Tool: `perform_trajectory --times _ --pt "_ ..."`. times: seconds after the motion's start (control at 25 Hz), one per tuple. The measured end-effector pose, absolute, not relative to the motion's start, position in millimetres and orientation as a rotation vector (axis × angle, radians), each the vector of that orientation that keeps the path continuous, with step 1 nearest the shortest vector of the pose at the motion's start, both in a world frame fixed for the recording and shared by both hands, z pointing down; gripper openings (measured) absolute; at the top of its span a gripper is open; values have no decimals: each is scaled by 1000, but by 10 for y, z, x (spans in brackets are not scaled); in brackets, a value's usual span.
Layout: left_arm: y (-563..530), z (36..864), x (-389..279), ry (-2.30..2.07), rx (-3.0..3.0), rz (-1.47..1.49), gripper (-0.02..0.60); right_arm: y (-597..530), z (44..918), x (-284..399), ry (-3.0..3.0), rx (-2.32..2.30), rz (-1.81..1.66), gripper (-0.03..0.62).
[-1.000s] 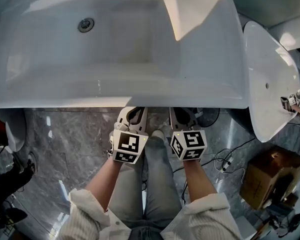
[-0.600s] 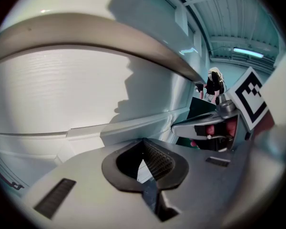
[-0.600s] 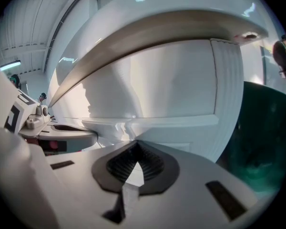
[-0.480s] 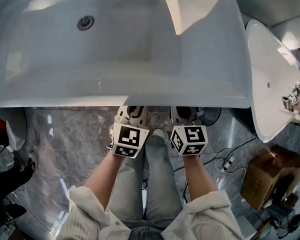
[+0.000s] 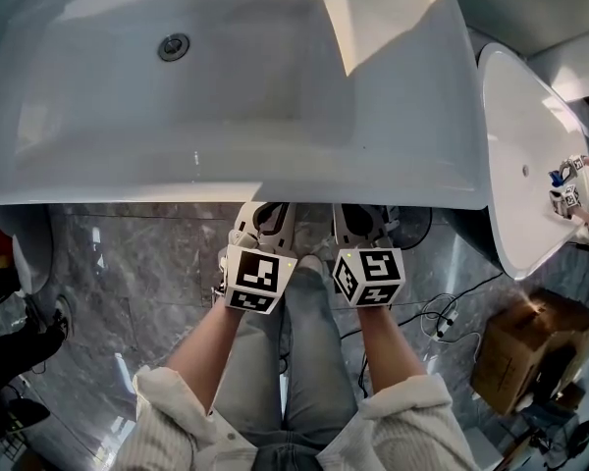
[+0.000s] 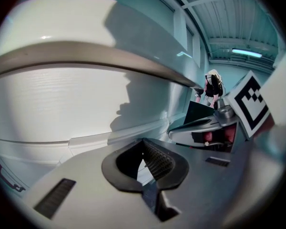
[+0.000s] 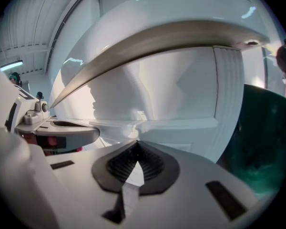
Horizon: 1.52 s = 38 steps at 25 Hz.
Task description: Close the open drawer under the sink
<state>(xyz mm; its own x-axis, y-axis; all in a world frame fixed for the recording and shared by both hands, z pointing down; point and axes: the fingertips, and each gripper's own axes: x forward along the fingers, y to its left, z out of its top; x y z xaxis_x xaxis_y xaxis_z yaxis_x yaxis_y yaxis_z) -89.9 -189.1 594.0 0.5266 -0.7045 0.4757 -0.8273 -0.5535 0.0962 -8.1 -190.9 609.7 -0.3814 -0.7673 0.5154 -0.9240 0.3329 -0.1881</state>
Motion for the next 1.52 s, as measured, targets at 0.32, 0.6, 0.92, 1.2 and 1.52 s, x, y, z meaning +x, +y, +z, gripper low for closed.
perform_trajectory --times 0.32,0.6,0.92,1.2,1.52 --pt "-1697 5646 -806 -1272 2489 523 15 -1655 5895 -219 -2305 1447 676 11" --pt "-1543 5169 -733 -1315 2499 471 15 -1482 5379 -84 -2363 1488 729 9" --pt "-1552 4256 -508 -1379 2471 337 15 -1528 4415 138 -2468 1479 677 11" --pt "-1479 3326 -242 -1370 2562 259 15 -1499 3398 161 -2615 1388 627 11" --pt "-1277 2553 -201 -1378 2612 177 15 -1366 2590 118 -2721 1292 486 11"
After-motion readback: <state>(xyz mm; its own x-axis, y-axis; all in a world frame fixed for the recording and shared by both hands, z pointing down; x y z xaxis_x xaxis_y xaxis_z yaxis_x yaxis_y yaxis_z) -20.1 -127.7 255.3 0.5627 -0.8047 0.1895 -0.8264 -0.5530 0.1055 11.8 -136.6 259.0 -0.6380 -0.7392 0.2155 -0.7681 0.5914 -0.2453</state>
